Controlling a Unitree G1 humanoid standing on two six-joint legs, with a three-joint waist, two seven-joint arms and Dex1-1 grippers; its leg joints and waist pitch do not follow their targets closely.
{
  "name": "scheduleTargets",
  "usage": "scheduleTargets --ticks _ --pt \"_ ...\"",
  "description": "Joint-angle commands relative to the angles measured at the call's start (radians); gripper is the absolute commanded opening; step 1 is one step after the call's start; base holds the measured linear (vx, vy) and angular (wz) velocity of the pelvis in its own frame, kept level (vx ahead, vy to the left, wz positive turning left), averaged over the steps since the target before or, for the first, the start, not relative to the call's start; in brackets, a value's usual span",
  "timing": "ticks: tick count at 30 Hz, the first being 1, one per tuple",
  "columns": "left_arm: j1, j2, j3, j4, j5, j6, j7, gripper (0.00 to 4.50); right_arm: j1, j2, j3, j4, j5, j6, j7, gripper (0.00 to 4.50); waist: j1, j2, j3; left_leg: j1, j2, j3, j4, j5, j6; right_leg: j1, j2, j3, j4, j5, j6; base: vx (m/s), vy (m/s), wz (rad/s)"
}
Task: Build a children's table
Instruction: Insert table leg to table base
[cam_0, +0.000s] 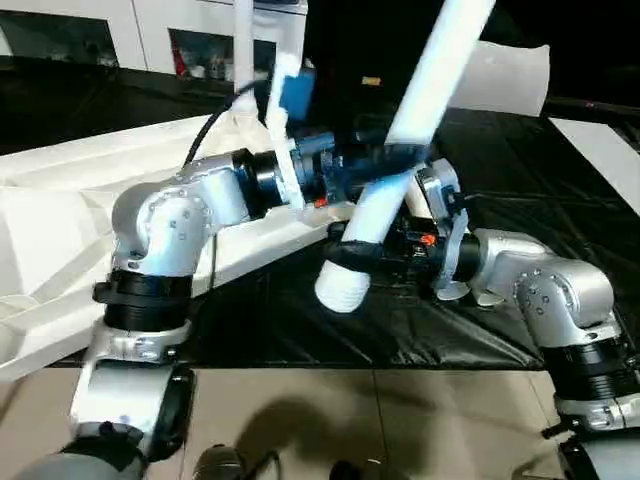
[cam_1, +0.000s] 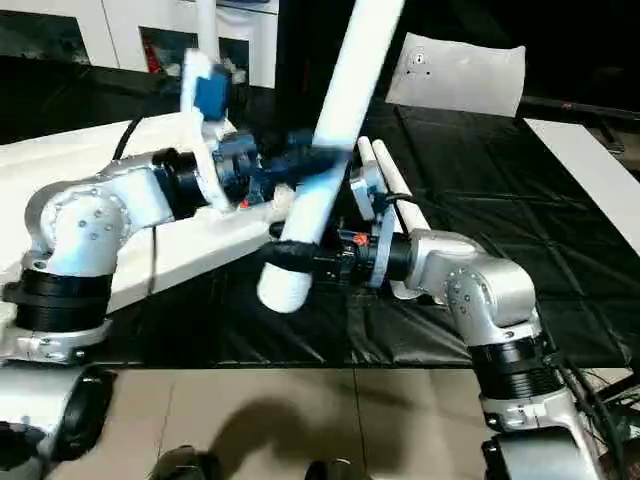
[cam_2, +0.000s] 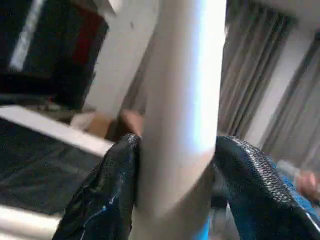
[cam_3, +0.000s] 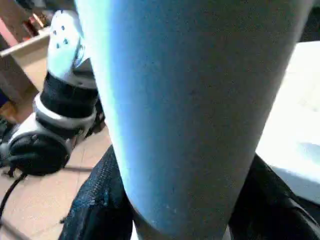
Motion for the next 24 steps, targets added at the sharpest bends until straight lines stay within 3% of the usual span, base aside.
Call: scheduleTargets --ticks 1,4,6,12,14,17,19,20,21,23,24 --pt "-0.023 -0.031 0.015 -0.055 -0.047 -0.007 0.026 3.00 0.018 -0.003 -0.029 0.007 0.006 0.022 -0.040 1.93 0.002 0.023 -0.099 0.020 -0.001 0.004 -0.059 -0.263 -0.025 0.058 -0.060 0.031 -0.080 -0.353 -0.145 0.000 0.000 0.00" --pt "-0.016 -0.060 0.041 -0.061 -0.062 -0.029 0.056 3.40 0.025 0.010 -0.036 -0.002 0.005 0.008 -0.061 1.93 0.004 0.024 -0.098 0.019 -0.003 0.006 -0.059 -0.266 -0.021 0.057 -0.059 0.030 -0.089 -0.396 -0.118 0.000 0.000 0.00" --pt "-0.015 -0.092 0.069 -0.067 -0.083 -0.052 0.086 3.44 0.029 0.037 -0.059 -0.001 0.000 -0.021 -0.107 1.93 0.005 0.024 -0.100 0.018 -0.003 0.004 -0.059 -0.265 -0.021 0.056 -0.060 0.028 -0.091 -0.422 -0.102 0.000 0.000 0.00" --pt "0.008 -0.179 0.160 -0.116 -0.128 -0.153 0.196 4.02 0.041 0.110 -0.105 -0.011 -0.003 -0.060 -0.215 1.93 0.002 0.030 -0.102 0.019 -0.004 0.005 -0.058 -0.284 -0.024 0.053 -0.059 0.026 -0.095 -0.417 -0.103 0.000 0.000 0.00" --pt "0.016 -0.188 0.181 -0.127 -0.139 -0.162 0.222 4.07 0.051 0.133 -0.125 -0.018 0.002 -0.083 -0.243 1.93 0.001 0.027 -0.104 0.017 -0.006 0.004 -0.059 -0.278 -0.019 0.057 -0.057 0.023 -0.093 -0.422 -0.092 0.000 0.000 0.00" --pt "0.036 -0.176 0.228 -0.129 -0.087 -0.200 0.311 4.10 0.078 0.163 -0.162 -0.052 -0.010 -0.127 -0.325 1.93 -0.002 0.035 -0.103 0.022 -0.006 0.004 -0.059 -0.288 -0.019 0.050 -0.053 0.022 -0.097 -0.449 -0.065 0.000 0.000 0.00" --pt "0.036 -0.176 0.228 -0.129 -0.087 -0.200 0.311 4.10 0.078 0.163 -0.162 -0.052 -0.010 -0.127 -0.325 1.93 -0.005 0.033 -0.103 0.020 -0.006 0.002 -0.063 -0.286 -0.022 0.052 -0.051 0.022 -0.099 -0.453 -0.043 0.000 0.000 0.00" --pt "0.052 -0.156 0.243 -0.125 -0.046 -0.210 0.351 4.10 0.094 0.164 -0.168 -0.073 -0.035 -0.141 -0.364 1.93 -0.008 0.041 -0.103 0.022 -0.005 0.001 -0.064 -0.292 -0.027 0.050 -0.050 0.022 -0.100 -0.449 -0.034 0.000 0.000 0.00" --pt "0.094 -0.110 0.225 -0.130 0.055 -0.241 0.386 4.10 0.123 0.154 -0.161 -0.103 -0.098 -0.174 -0.415 1.93 -0.010 0.039 -0.104 0.023 -0.006 0.001 -0.064 -0.299 -0.027 0.049 -0.048 0.021 -0.100 -0.451 -0.032 0.000 0.000 0.00" --pt "0.178 -0.041 0.184 -0.142 0.207 -0.279 0.440 4.10 0.171 0.140 -0.150 -0.149 -0.191 -0.190 -0.510 1.93 -0.017 0.041 -0.100 0.022 -0.004 -0.005 -0.073 -0.297 -0.041 0.050 -0.048 0.024 -0.101 -0.459 0.010 0.000 0.000 0.00" --pt "0.230 -0.006 0.149 -0.152 0.285 -0.295 0.464 4.10 0.197 0.130 -0.136 -0.170 -0.252 -0.206 -0.561 1.93 -0.024 0.040 -0.101 0.025 -0.011 0.001 -0.068 -0.309 -0.039 0.046 -0.044 0.025 -0.103 -0.486 0.015 0.000 0.000 0.00"
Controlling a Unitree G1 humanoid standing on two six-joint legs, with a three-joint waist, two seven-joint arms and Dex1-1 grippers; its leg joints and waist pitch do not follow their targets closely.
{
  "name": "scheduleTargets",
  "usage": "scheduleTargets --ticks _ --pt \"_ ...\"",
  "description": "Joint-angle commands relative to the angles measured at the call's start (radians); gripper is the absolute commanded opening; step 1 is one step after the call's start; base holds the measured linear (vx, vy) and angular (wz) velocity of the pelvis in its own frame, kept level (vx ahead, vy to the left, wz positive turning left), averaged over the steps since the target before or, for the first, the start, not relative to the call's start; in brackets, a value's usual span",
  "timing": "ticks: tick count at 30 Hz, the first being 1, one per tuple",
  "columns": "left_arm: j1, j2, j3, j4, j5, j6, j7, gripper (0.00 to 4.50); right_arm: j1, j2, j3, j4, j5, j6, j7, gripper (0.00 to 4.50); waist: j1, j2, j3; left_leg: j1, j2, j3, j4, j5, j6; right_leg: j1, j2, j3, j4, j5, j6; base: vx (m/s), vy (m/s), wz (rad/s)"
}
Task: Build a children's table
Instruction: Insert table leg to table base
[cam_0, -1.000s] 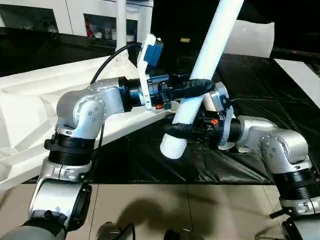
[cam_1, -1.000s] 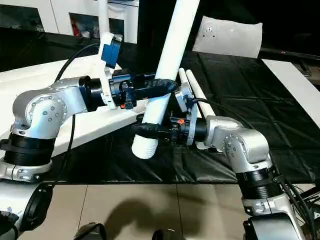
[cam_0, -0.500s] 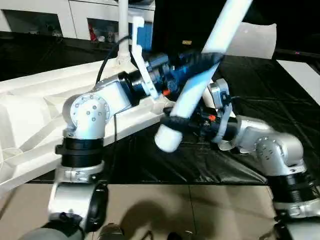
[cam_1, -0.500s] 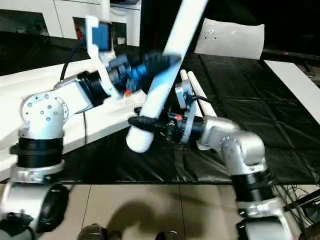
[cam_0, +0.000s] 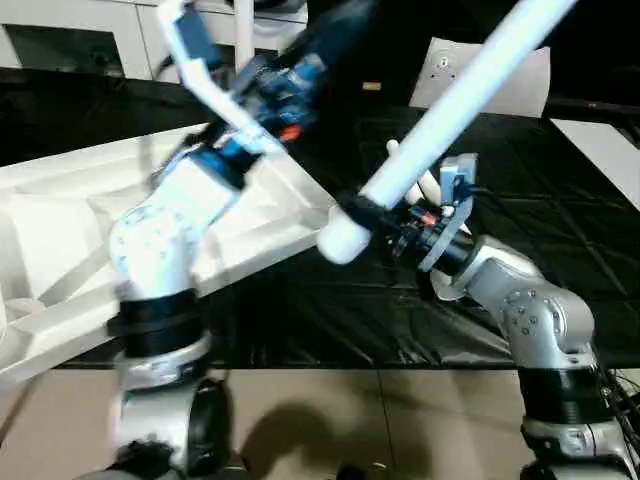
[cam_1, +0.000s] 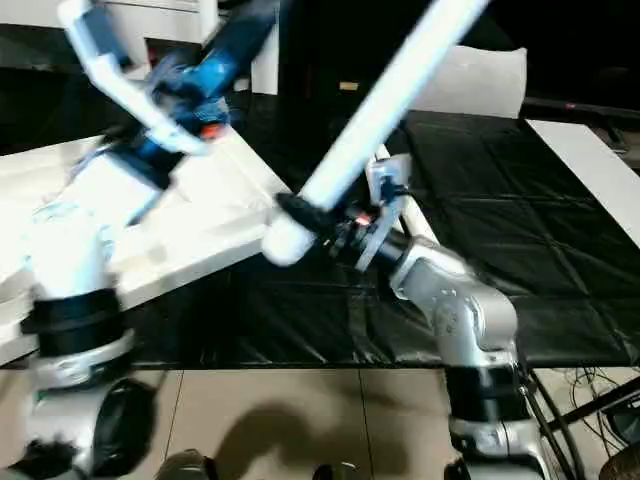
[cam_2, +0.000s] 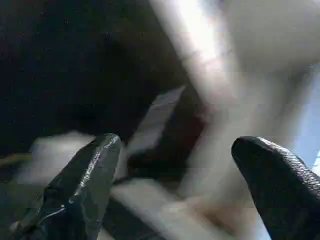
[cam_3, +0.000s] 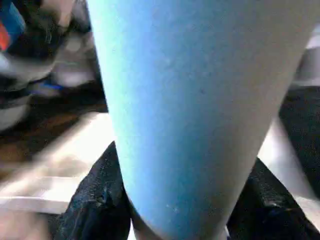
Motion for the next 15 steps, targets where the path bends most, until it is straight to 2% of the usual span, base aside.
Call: scheduleTargets --ticks 1,2,4,5,6,8,9,10,12,13,14,15 --pt "0.091 0.043 -0.084 -0.035 0.160 -0.013 0.070 4.10 0.047 -0.013 -0.001 -0.065 -0.099 -0.007 -0.104 1.93 -0.005 0.013 -0.085 0.022 -0.006 0.000 -0.068 -0.300 -0.043 0.044 -0.049 0.026 -0.097 -0.486 0.013 0.000 0.000 0.00" --pt "0.157 0.066 -0.111 -0.066 0.210 -0.007 0.103 4.10 0.081 0.002 -0.006 -0.107 -0.111 -0.005 -0.137 1.93 -0.011 0.023 -0.084 0.020 -0.005 0.000 -0.070 -0.306 -0.044 0.040 -0.047 0.028 -0.096 -0.477 0.007 0.000 0.000 0.00" --pt "0.240 0.099 -0.147 -0.093 0.273 0.021 0.169 4.10 0.123 0.021 -0.006 -0.163 -0.150 -0.008 -0.203 1.93 -0.015 0.023 -0.087 0.019 -0.004 0.000 -0.069 -0.314 -0.040 0.038 -0.046 0.029 -0.092 -0.466 -0.002 0.000 0.000 0.00" --pt "0.301 0.137 -0.194 -0.109 0.340 -0.001 0.203 4.10 0.153 0.037 -0.006 -0.202 -0.159 0.013 -0.251 1.93 -0.016 0.029 -0.087 0.020 -0.005 0.000 -0.069 -0.326 -0.036 0.036 -0.044 0.028 -0.094 -0.468 -0.006 0.000 0.000 0.00" --pt "0.349 0.144 -0.210 -0.127 0.367 -0.028 0.208 4.10 0.175 0.060 -0.017 -0.228 -0.167 0.035 -0.303 1.93 -0.022 0.025 -0.085 0.019 -0.007 0.001 -0.071 -0.342 -0.029 0.033 -0.040 0.027 -0.097 -0.485 -0.003 0.000 0.000 0.00" --pt "0.380 0.145 -0.219 -0.141 0.381 -0.049 0.207 4.10 0.193 0.077 -0.026 -0.247 -0.167 0.054 -0.335 1.93 -0.028 0.027 -0.080 0.024 -0.008 -0.001 -0.070 -0.381 -0.030 0.027 -0.040 0.023 -0.107 -0.532 0.005 0.000 0.000 0.00" --pt "0.411 0.135 -0.224 -0.147 0.426 -0.106 0.224 4.10 0.212 0.092 -0.036 -0.260 -0.165 0.065 -0.360 1.93 -0.030 0.022 -0.077 0.028 -0.009 0.000 -0.068 -0.400 -0.028 0.020 -0.039 0.022 -0.115 -0.561 0.013 0.000 0.000 0.00" --pt "0.436 0.116 -0.220 -0.156 0.447 -0.134 0.245 4.10 0.233 0.093 -0.035 -0.263 -0.194 0.062 -0.388 1.93 -0.037 0.013 -0.074 0.028 -0.012 -0.002 -0.066 -0.429 -0.028 0.019 -0.038 0.016 -0.123 -0.608 0.028 0.000 0.000 0.00" --pt "0.455 0.103 -0.223 -0.162 0.478 -0.174 0.263 4.10 0.252 0.095 -0.031 -0.266 -0.213 0.052 -0.406 1.93 -0.046 0.018 -0.068 0.035 -0.015 -0.006 -0.059 -0.474 -0.032 0.014 -0.040 0.004 -0.142 -0.683 0.056 0.000 0.000 0.00" --pt "0.480 0.087 -0.228 -0.170 0.493 -0.198 0.272 4.10 0.275 0.094 -0.020 -0.269 -0.251 0.018 -0.425 1.93 -0.051 0.011 -0.066 0.036 -0.015 -0.006 -0.059 -0.483 -0.030 0.014 -0.040 -0.002 -0.150 -0.701 0.062 0.000 0.000 0.00" --pt "0.502 0.072 -0.233 -0.180 0.497 -0.215 0.278 4.10 0.296 0.090 -0.005 -0.274 -0.283 -0.007 -0.436 1.93 -0.058 0.017 -0.065 0.040 -0.013 -0.011 -0.059 -0.506 -0.028 0.019 -0.042 -0.013 -0.160 -0.713 0.064 0.000 0.000 0.00" --pt "0.522 0.067 -0.246 -0.194 0.491 -0.211 0.288 4.10 0.321 0.095 0.004 -0.287 -0.276 -0.006 -0.428 1.93 -0.068 0.024 -0.060 0.046 -0.007 -0.016 -0.065 -0.552 -0.016 0.029 -0.051 -0.029 -0.170 -0.709 0.054 0.000 0.000 0.00"
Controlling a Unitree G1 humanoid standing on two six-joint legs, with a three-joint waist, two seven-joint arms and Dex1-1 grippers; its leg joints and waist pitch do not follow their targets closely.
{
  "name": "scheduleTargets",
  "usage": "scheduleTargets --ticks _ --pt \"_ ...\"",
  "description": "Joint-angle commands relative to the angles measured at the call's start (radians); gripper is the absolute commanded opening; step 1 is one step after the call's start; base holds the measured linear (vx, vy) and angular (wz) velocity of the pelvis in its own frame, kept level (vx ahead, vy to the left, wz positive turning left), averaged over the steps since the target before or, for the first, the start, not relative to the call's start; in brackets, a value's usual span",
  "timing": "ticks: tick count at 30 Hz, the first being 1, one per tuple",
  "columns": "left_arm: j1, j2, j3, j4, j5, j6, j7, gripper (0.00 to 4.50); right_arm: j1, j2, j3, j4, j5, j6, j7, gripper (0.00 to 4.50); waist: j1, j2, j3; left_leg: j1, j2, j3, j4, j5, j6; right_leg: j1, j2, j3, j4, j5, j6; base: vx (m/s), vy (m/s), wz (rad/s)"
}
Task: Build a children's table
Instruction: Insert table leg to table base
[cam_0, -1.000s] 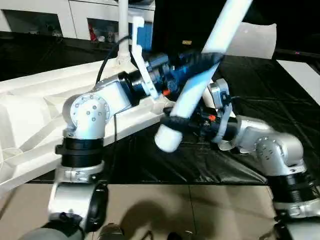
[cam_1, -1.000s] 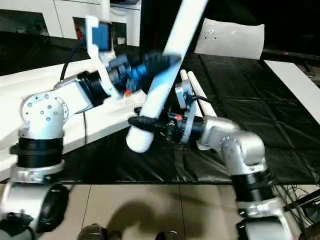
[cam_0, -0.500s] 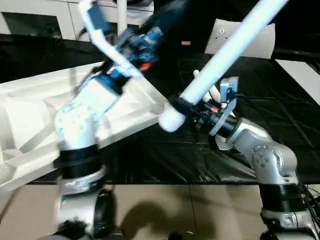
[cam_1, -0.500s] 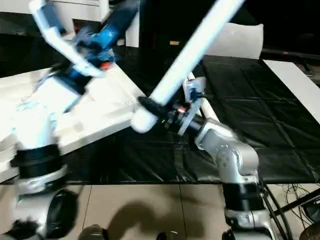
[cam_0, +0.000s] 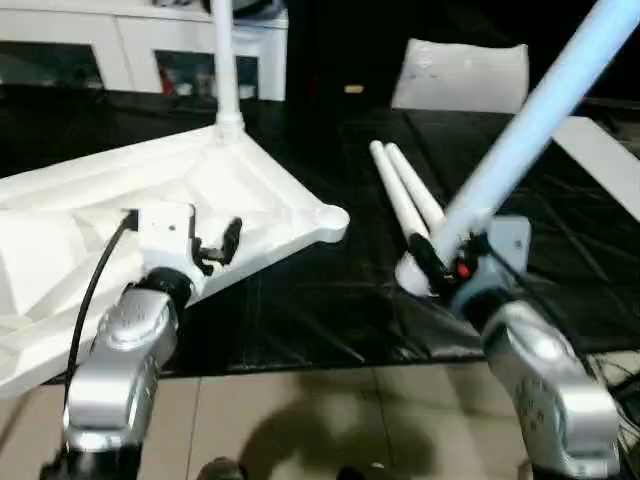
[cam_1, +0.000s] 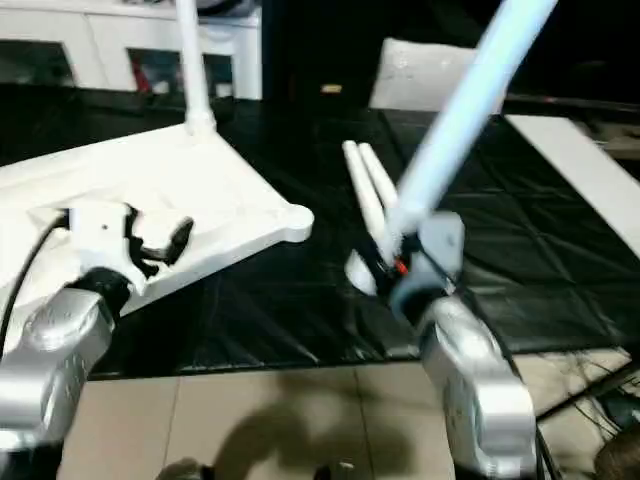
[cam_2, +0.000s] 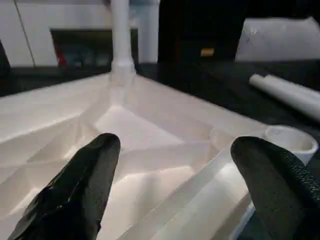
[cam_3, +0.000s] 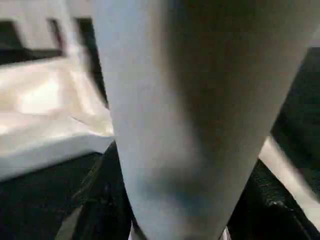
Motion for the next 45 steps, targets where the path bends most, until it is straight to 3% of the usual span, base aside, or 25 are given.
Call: scheduleTargets --ticks 1,2,4,5,7,8,9,12,14,17,19,20,21,25,27,30,32,33,34,35,36,41,43,44,45 --pt "0.027 -0.008 -0.042 -0.027 0.003 0.000 0.022 4.10 0.030 0.005 0.007 -0.045 0.001 -0.015 0.003 1.93 -0.016 0.016 -0.055 0.039 -0.009 0.001 -0.066 -0.566 -0.004 0.024 -0.060 -0.005 -0.130 -0.716 0.050 -0.078 0.046 -0.21" --pt "0.030 -0.002 -0.056 -0.029 0.010 -0.007 0.030 4.10 0.039 0.029 -0.007 -0.047 0.035 -0.010 0.006 1.93 -0.029 0.013 -0.052 0.136 -0.021 0.047 0.011 -0.612 -0.011 -0.067 -0.030 -0.011 -0.181 -0.800 0.069 -0.078 0.046 -0.21" --pt "0.028 0.007 -0.069 -0.027 0.033 -0.014 0.030 4.10 0.032 0.030 0.000 -0.037 0.038 0.003 -0.004 1.93 -0.044 0.025 -0.032 0.126 0.015 0.050 -0.034 -0.732 0.014 -0.017 -0.012 -0.084 -0.147 -0.751 0.084 -0.074 0.083 -0.77" --pt "0.026 0.006 -0.068 -0.027 0.039 -0.019 0.031 4.10 0.024 0.028 0.010 -0.028 0.031 0.000 -0.008 1.93 0.032 0.052 -0.032 -0.019 0.058 0.090 -0.146 -0.870 0.001 0.109 -0.042 -0.067 0.180 -0.393 -0.027 -0.063 0.098 -0.91" --pt "0.025 0.005 -0.067 -0.029 0.060 -0.011 0.035 4.10 0.017 0.031 0.017 -0.026 0.031 -0.004 -0.009 1.93 0.075 0.008 -0.024 0.022 0.133 0.165 -0.155 -0.871 0.007 0.090 -0.053 0.037 0.288 -0.582 0.018 -0.030 -0.010 -0.77" --pt "0.024 0.012 -0.073 -0.031 0.090 -0.008 0.043 4.10 0.011 0.036 0.021 -0.022 0.034 -0.006 -0.006 1.93 0.067 -0.052 -0.019 0.122 0.042 0.117 0.106 -0.604 -0.079 -0.089 -0.136 0.142 -0.058 -1.265 0.172 -0.004 -0.068 -0.75" --pt "0.024 0.011 -0.074 -0.031 0.104 0.004 0.051 4.10 0.004 0.038 0.026 -0.018 0.033 -0.002 -0.003 1.93 0.075 -0.051 -0.047 -0.027 -0.002 -0.004 0.180 -0.306 0.021 0.038 -0.254 0.230 -0.059 -1.246 0.147 0.049 -0.036 -0.81" --pt "0.034 -0.008 -0.060 -0.036 0.094 0.014 0.067 4.10 -0.005 0.054 0.031 -0.010 0.045 0.011 0.007 1.93 0.012 0.009 -0.038 0.015 0.009 -0.055 -0.033 -0.381 -0.131 -0.003 -0.017 0.052 0.047 -0.551 -0.012 -0.015 0.017 -0.24" --pt "0.044 -0.013 -0.056 -0.050 0.083 0.016 0.078 4.10 -0.007 0.054 0.035 -0.010 0.052 0.023 0.011 1.93 -0.008 0.067 -0.052 0.053 0.165 -0.157 -0.149 -0.597 -0.064 -0.002 -0.012 0.030 0.145 -0.244 -0.127 -0.053 -0.007 0.11" --pt "0.064 -0.027 -0.051 -0.082 0.087 0.045 0.092 4.10 -0.003 0.047 0.036 -0.010 0.081 0.031 0.034 1.93 -0.025 0.039 -0.053 0.022 0.110 -0.104 -0.152 -0.616 0.089 0.052 -0.047 0.047 0.123 -0.154 -0.113 -0.031 -0.083 -0.05" --pt "0.072 -0.032 -0.050 -0.090 0.096 0.045 0.089 4.10 -0.002 0.040 0.038 -0.006 0.077 0.025 0.040 1.93 0.022 -0.025 -0.047 0.035 -0.065 0.008 0.061 -0.434 0.013 -0.009 -0.107 0.071 -0.076 -0.818 0.031 -0.086 -0.105 -0.15" --pt "0.074 -0.029 -0.051 -0.089 0.101 0.041 0.086 4.10 -0.001 0.040 0.035 -0.003 0.074 0.020 0.043 1.93 0.024 -0.051 -0.048 0.007 -0.069 0.008 0.124 -0.214 0.010 -0.011 -0.134 0.104 -0.120 -1.169 0.182 -0.112 -0.112 -0.15" --pt "0.076 -0.027 -0.052 -0.089 0.104 0.039 0.083 4.10 0.000 0.040 0.032 -0.001 0.072 0.017 0.046 1.93 0.040 -0.042 -0.059 -0.029 -0.050 -0.011 0.062 -0.172 0.009 0.032 -0.137 0.126 -0.079 -1.032 0.205 -0.040 -0.102 -0.14" --pt "0.070 -0.025 -0.042 -0.084 0.092 0.046 0.075 4.10 -0.006 0.022 0.049 -0.002 0.061 0.033 0.051 1.93 0.023 0.001 -0.063 0.004 -0.016 -0.038 -0.043 -0.237 0.044 0.045 -0.071 0.066 -0.053 -0.463 0.053 0.006 -0.034 -0.03" --pt "0.065 -0.022 -0.040 -0.083 0.094 0.059 0.074 4.10 -0.012 0.019 0.054 -0.004 0.073 0.044 0.054 1.93 0.057 -0.024 -0.045 -0.035 -0.038 -0.053 -0.024 -0.247 0.125 0.095 -0.187 0.058 -0.080 -0.697 0.005 0.000 0.000 0.00" --pt "0.061 -0.023 -0.034 -0.080 0.099 0.060 0.081 4.10 -0.018 0.007 0.071 -0.006 0.061 0.039 0.060 1.93 0.055 -0.018 -0.034 -0.006 -0.036 -0.071 0.098 -0.136 0.104 0.065 -0.302 0.026 -0.158 -0.842 -0.008 -0.031 0.090 0.39" --pt "0.058 -0.023 -0.030 -0.081 0.115 0.064 0.094 4.10 -0.021 0.006 0.079 -0.005 0.060 0.041 0.066 1.93 0.024 0.043 -0.007 0.030 0.001 -0.111 -0.019 -0.410 0.046 0.074 -0.140 -0.120 -0.095 -0.687 -0.098 -0.018 0.130 0.65" --pt "0.057 -0.022 -0.028 -0.081 0.119 0.067 0.097 4.10 -0.023 0.007 0.081 -0.005 0.060 0.040 0.069 1.93 -0.007 0.070 -0.020 -0.025 0.042 -0.203 -0.153 -0.735 -0.033 0.115 -0.027 -0.081 0.082 -0.316 -0.099 -0.058 0.149 0.57" --pt "0.056 -0.020 -0.028 -0.080 0.123 0.067 0.098 4.10 -0.024 0.009 0.081 -0.004 0.062 0.041 0.069 1.93 -0.008 0.084 -0.014 -0.021 0.036 -0.225 -0.169 -0.838 -0.080 0.102 0.005 -0.062 0.113 -0.212 -0.096 -0.014 0.096 0.70" --pt "0.056 -0.017 -0.027 -0.080 0.126 0.068 0.098 4.10 -0.025 0.010 0.083 -0.003 0.064 0.041 0.069 1.93 0.001 0.091 -0.030 0.053 0.050 -0.269 -0.153 -0.872 -0.121 0.021 0.033 -0.029 0.159 -0.200 -0.098 -0.014 0.096 0.70" --pt "0.055 -0.016 -0.028 -0.080 0.128 0.066 0.097 4.10 -0.027 0.008 0.086 -0.001 0.063 0.039 0.071 1.93 -0.006 0.099 -0.030 0.044 0.046 -0.302 -0.143 -0.807 -0.105 0.006 0.037 0.002 0.192 -0.243 -0.095 0.059 0.018 0.80" --pt "0.054 -0.024 -0.025 -0.081 0.128 0.070 0.100 4.10 -0.032 -0.001 0.092 0.005 0.061 0.036 0.074 1.93 0.000 0.025 -0.062 0.011 -0.114 -0.379 -0.166 -0.594 0.005 0.047 0.032 0.088 0.119 -0.376 -0.222 -0.007 -0.074 0.59" --pt "0.054 -0.037 -0.023 -0.084 0.117 0.074 0.100 4.10 -0.034 -0.007 0.089 0.015 0.044 0.024 0.066 1.93 0.022 -0.021 -0.054 -0.074 -0.198 -0.247 0.043 -0.515 0.064 0.071 -0.124 0.130 -0.077 -0.513 -0.475 -0.014 -0.225 0.56" --pt "0.051 -0.052 -0.023 -0.088 0.105 0.086 0.102 4.10 -0.034 0.013 0.056 0.035 0.047 0.011 0.040 1.93 0.045 -0.016 -0.031 -0.048 -0.156 -0.095 0.222 -0.339 0.083 0.072 -0.135 0.178 -0.103 -0.554 -0.539 -0.012 -0.236 0.49" --pt "0.050 -0.053 -0.024 -0.088 0.106 0.089 0.103 4.10 -0.034 0.015 0.052 0.037 0.048 0.010 0.037 1.93 0.050 -0.032 -0.020 -0.091 -0.140 -0.071 0.206 -0.243 0.085 0.116 -0.118 0.182 -0.070 -0.421 -0.413 0.035 -0.190 0.05"
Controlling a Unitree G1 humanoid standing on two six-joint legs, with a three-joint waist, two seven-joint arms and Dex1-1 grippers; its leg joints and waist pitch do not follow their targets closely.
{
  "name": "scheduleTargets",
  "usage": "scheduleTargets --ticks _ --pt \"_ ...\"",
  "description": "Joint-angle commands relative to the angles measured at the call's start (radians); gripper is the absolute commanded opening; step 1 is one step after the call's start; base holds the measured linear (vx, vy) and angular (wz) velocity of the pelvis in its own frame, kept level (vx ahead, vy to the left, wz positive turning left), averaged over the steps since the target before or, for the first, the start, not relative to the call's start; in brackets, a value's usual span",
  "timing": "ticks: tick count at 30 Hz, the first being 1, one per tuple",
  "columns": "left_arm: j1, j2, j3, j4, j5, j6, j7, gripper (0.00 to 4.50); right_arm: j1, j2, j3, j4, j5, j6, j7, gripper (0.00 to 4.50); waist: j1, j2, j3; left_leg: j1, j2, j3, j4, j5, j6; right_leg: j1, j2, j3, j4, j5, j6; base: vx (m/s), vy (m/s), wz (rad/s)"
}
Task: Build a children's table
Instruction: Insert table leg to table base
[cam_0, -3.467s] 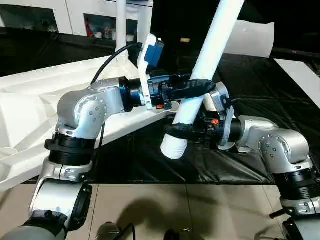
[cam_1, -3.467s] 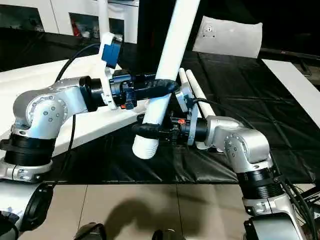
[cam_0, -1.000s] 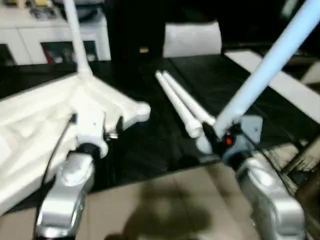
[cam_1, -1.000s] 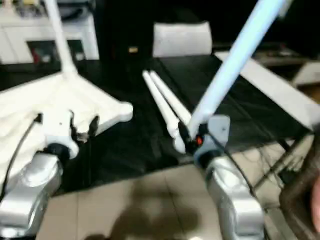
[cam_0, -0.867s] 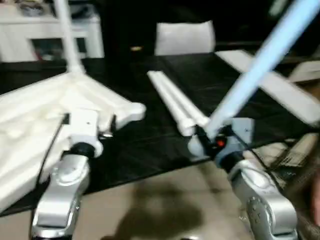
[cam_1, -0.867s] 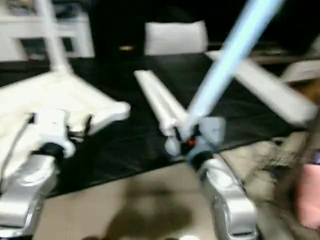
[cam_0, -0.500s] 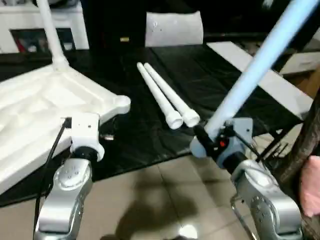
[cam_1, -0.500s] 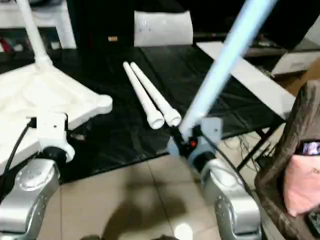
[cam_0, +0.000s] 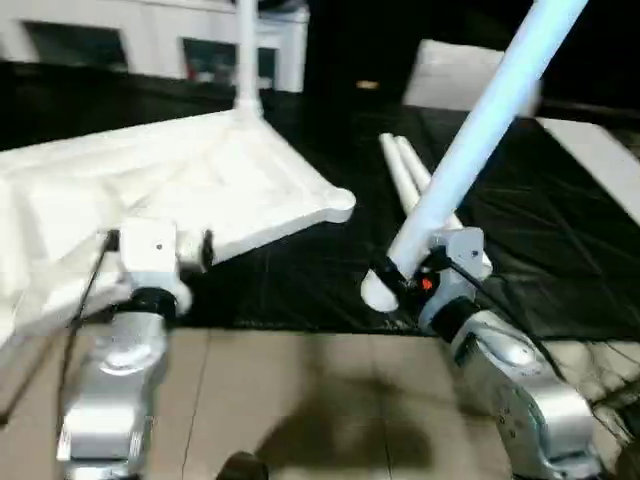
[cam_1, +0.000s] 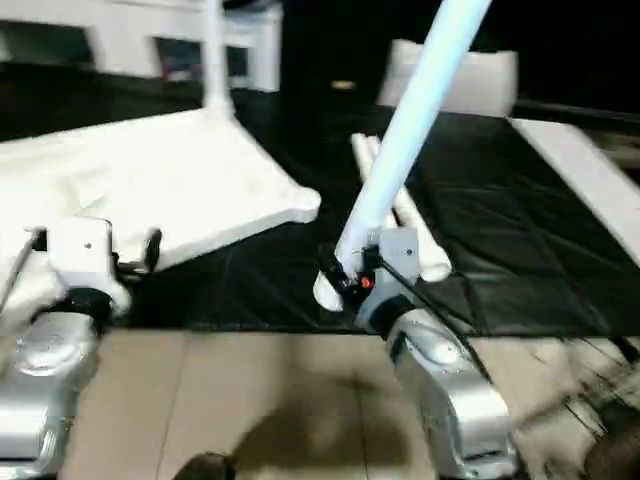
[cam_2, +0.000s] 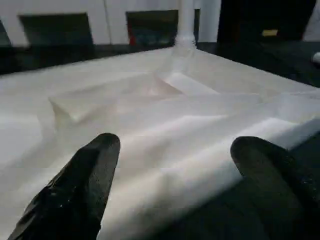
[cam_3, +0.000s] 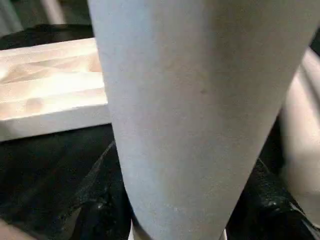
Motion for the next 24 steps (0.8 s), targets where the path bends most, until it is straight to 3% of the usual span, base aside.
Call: scheduleTargets --ticks 1,2,3,4,5,6,7,8,9,10,11,12,13,14,15,16,17,18,19,20,21,22,23,24 --pt "-0.019 0.004 -0.020 -0.014 0.001 0.014 -0.003 4.10 -0.006 -0.004 -0.038 0.007 -0.005 -0.025 -0.023 1.93 0.010 -0.013 -0.021 -0.019 0.004 0.062 -0.026 -0.140 0.028 0.049 -0.177 0.150 -0.200 -0.119 -0.265 0.058 -0.185 0.02" --pt "-0.019 0.006 -0.025 -0.013 0.003 0.009 -0.007 4.10 -0.006 -0.011 -0.036 0.008 -0.012 -0.027 -0.023 1.93 0.017 -0.014 -0.031 -0.003 0.008 0.065 -0.053 -0.135 0.037 0.058 -0.175 0.162 -0.192 -0.010 -0.206 0.058 -0.185 0.02" --pt "-0.019 0.005 -0.027 -0.013 0.005 0.011 -0.007 4.10 -0.003 -0.014 -0.036 0.003 -0.006 -0.019 -0.018 1.93 0.019 0.006 -0.059 0.024 0.044 0.052 -0.155 -0.005 0.096 0.090 -0.143 0.134 -0.163 0.319 0.011 0.024 -0.159 0.16" --pt "-0.019 0.003 -0.027 -0.011 0.002 0.006 -0.011 4.10 0.001 -0.013 -0.038 -0.003 -0.001 -0.016 -0.015 1.93 0.017 0.018 -0.070 0.046 0.081 0.038 -0.186 0.069 0.122 0.080 -0.134 0.108 -0.146 0.406 0.081 0.032 -0.119 0.04" --pt "-0.020 0.002 -0.027 -0.009 -0.001 -0.001 -0.017 4.10 0.006 -0.012 -0.039 -0.010 0.003 -0.015 -0.015 1.93 -0.013 0.030 -0.087 0.097 0.217 -0.033 -0.224 0.211 0.247 0.029 -0.136 0.054 -0.070 0.481 0.208 0.032 -0.119 0.04" --pt "-0.020 0.001 -0.027 -0.008 -0.007 -0.009 -0.024 4.10 0.009 -0.009 -0.039 -0.015 0.004 -0.015 -0.017 1.93 -0.047 0.037 -0.092 0.183 0.338 -0.119 -0.220 0.457 0.436 -0.085 -0.220 0.088 -0.004 0.332 0.220 0.046 -0.106 -0.02" --pt "-0.020 0.001 -0.027 -0.008 -0.007 -0.009 -0.024 4.10 0.009 -0.009 -0.039 -0.015 0.004 -0.015 -0.017 1.93 -0.056 0.032 -0.096 0.214 0.337 -0.130 -0.197 0.583 0.456 -0.128 -0.249 0.125 0.002 0.293 0.187 0.020 -0.071 0.06" --pt "-0.022 0.000 -0.024 -0.003 -0.003 -0.006 -0.027 4.10 0.016 -0.007 -0.037 -0.020 0.007 -0.017 -0.020 1.93 -0.054 0.015 -0.075 0.155 0.235 -0.073 -0.146 0.575 0.326 -0.121 -0.285 0.187 -0.049 0.341 0.152 0.020 -0.071 0.06" --pt "-0.024 -0.003 -0.020 0.001 -0.002 -0.001 -0.025 4.10 0.018 -0.004 -0.037 -0.020 0.004 -0.020 -0.020 1.93 -0.039 -0.021 -0.061 0.049 0.096 0.021 -0.152 0.254 0.175 0.010 -0.211 0.198 -0.086 0.453 0.258 0.056 -0.087 0.10" --pt "-0.025 -0.007 -0.013 0.002 -0.009 -0.003 -0.026 4.10 0.021 -0.003 -0.033 -0.021 -0.001 -0.024 -0.018 1.93 -0.029 -0.025 -0.034 0.036 0.054 0.047 -0.145 0.107 0.140 0.017 -0.197 0.187 -0.161 0.326 0.382 0.023 -0.087 0.01" --pt "-0.025 -0.009 -0.010 0.002 -0.014 -0.005 -0.027 4.10 0.022 -0.003 -0.030 -0.021 -0.003 -0.026 -0.018 1.93 -0.027 -0.015 -0.046 0.043 0.051 0.049 -0.137 0.031 0.091 0.039 -0.184 0.187 -0.162 0.156 0.423 0.023 -0.087 0.01" --pt "-0.024 -0.008 -0.009 0.001 -0.014 -0.004 -0.026 4.10 0.023 -0.003 -0.029 -0.022 -0.004 -0.026 -0.018 1.93 -0.025 -0.006 -0.048 0.030 0.060 0.039 -0.138 0.029 0.091 0.056 -0.188 0.202 -0.159 0.110 0.350 -0.062 -0.014 -0.06" --pt "-0.025 -0.007 -0.010 0.001 -0.012 -0.001 -0.025 4.10 0.022 -0.003 -0.029 -0.022 -0.003 -0.027 -0.019 1.93 -0.026 -0.007 -0.050 0.023 0.059 0.037 -0.136 0.030 0.097 0.062 -0.188 0.204 -0.159 0.121 0.307 0.000 0.000 0.00" --pt "-0.026 -0.006 -0.008 0.002 -0.009 0.002 -0.019 4.10 0.020 0.000 -0.032 -0.020 0.000 -0.027 -0.020 1.93 -0.023 -0.002 -0.049 0.018 0.063 0.030 -0.119 0.024 0.109 0.058 -0.212 0.220 -0.168 0.128 0.212 0.000 0.000 0.00" --pt "-0.027 -0.006 -0.007 0.002 -0.009 0.002 -0.017 4.10 0.019 0.000 -0.034 -0.018 0.001 -0.027 -0.020 1.93 -0.019 0.003 -0.046 0.011 0.075 0.019 -0.094 0.006 0.103 0.053 -0.248 0.239 -0.185 0.104 0.097 -0.038 0.076 0.01" --pt "-0.027 -0.007 -0.005 0.002 -0.010 0.002 -0.017 4.10 0.018 0.000 -0.035 -0.017 0.001 -0.027 -0.019 1.93 -0.017 0.007 -0.043 0.002 0.081 0.009 -0.076 -0.011 0.099 0.056 -0.274 0.251 -0.195 0.084 0.045 -0.030 0.142 -0.04" --pt "-0.027 -0.007 -0.004 0.002 -0.010 0.001 -0.018 4.10 0.017 0.001 -0.036 -0.017 0.001 -0.027 -0.019 1.93 -0.011 0.016 -0.040 0.004 0.097 -0.002 -0.080 -0.009 0.061 0.052 -0.276 0.237 -0.203 0.031 -0.046 -0.030 0.142 -0.04" --pt "-0.027 -0.007 -0.004 0.003 -0.009 -0.001 -0.018 4.10 0.015 0.002 -0.036 -0.016 0.000 -0.027 -0.019 1.93 -0.011 0.022 -0.042 0.014 0.104 0.001 -0.113 0.010 0.060 0.052 -0.242 0.211 -0.204 0.005 -0.124 -0.031 0.203 -0.08" --pt "-0.028 -0.008 -0.002 0.003 -0.006 -0.001 -0.020 4.10 0.015 0.002 -0.036 -0.015 0.001 -0.027 -0.019 1.93 -0.009 0.029 -0.045 0.026 0.109 0.007 -0.137 0.024 0.075 0.052 -0.225 0.195 -0.203 -0.003 -0.153 -0.016 0.264 0.05" --pt "-0.029 -0.012 0.001 0.004 -0.005 0.000 -0.019 4.10 0.014 0.001 -0.036 -0.014 0.001 -0.028 -0.018 1.93 -0.008 0.046 -0.055 0.065 0.121 0.022 -0.197 0.088 0.142 0.047 -0.181 0.150 -0.188 0.045 -0.173 -0.016 0.264 0.05" --pt "-0.029 -0.014 0.002 0.005 -0.005 0.000 -0.019 4.10 0.013 0.001 -0.036 -0.013 0.001 -0.028 -0.018 1.93 -0.058 0.068 -0.053 0.156 0.146 0.009 -0.262 0.051 0.287 -0.046 -0.064 0.044 -0.076 0.061 -0.125 -0.008 0.325 0.15" --pt "-0.029 -0.014 0.002 0.005 -0.005 0.000 -0.019 4.10 0.013 0.001 -0.036 -0.013 0.001 -0.028 -0.018 1.93 -0.082 0.078 -0.053 0.177 0.151 -0.007 -0.288 0.006 0.366 -0.079 -0.038 0.001 -0.001 0.016 -0.071 -0.010 0.338 0.12" --pt "-0.029 -0.015 0.004 0.005 -0.006 -0.002 -0.016 4.10 0.013 0.001 -0.034 -0.013 0.000 -0.027 -0.017 1.93 -0.083 0.068 -0.058 0.173 0.153 -0.010 -0.292 0.019 0.457 -0.107 -0.037 -0.029 0.065 -0.021 0.038 -0.010 0.338 0.12" --pt "-0.029 -0.016 0.006 0.005 -0.004 0.007 -0.010 4.10 0.012 0.000 -0.034 -0.012 0.000 -0.027 -0.016 1.93 -0.077 0.062 -0.051 0.144 0.148 0.007 -0.300 0.089 0.492 -0.123 -0.046 -0.045 0.091 -0.025 0.128 -0.025 0.294 0.06"
